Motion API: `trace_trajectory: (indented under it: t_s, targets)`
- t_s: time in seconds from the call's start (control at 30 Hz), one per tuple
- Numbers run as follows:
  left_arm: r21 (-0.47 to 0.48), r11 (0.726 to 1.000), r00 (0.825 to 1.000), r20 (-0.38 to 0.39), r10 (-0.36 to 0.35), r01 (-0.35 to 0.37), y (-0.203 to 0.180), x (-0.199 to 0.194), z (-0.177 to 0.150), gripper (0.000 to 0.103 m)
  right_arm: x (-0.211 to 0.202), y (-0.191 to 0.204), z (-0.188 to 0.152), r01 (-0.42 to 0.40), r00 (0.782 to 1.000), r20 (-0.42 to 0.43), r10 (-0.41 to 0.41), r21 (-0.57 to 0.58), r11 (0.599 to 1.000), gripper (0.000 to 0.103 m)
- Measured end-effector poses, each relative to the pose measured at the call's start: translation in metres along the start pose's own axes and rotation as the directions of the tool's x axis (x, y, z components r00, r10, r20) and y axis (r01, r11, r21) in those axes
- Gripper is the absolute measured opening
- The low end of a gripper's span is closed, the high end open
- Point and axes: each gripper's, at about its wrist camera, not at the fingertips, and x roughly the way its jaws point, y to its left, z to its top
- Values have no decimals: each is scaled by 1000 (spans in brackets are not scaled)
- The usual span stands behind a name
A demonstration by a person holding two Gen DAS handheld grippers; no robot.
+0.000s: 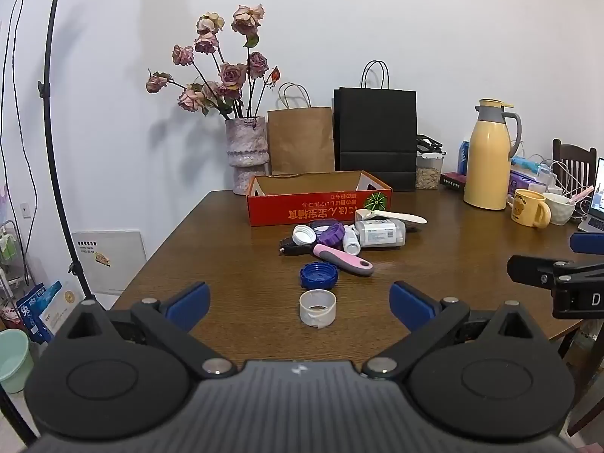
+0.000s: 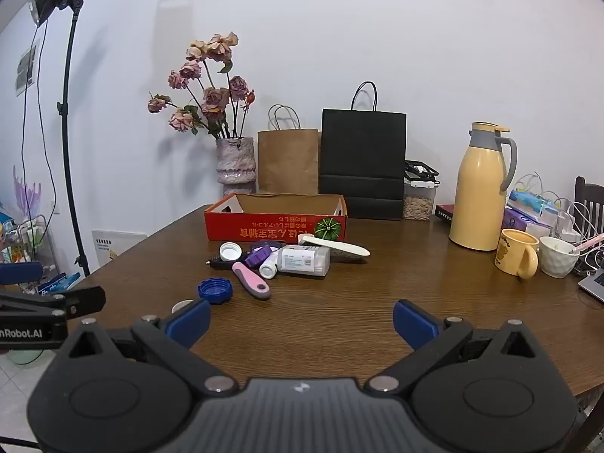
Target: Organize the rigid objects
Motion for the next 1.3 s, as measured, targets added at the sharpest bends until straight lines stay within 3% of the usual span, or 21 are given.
trace_trajectory:
  t_s: [1.3]
  targets:
    - [-1,1000,1000,12,-3,3,-2,0,-2,103,-3,2,1,2,1000,7,-2,-4,1000,103]
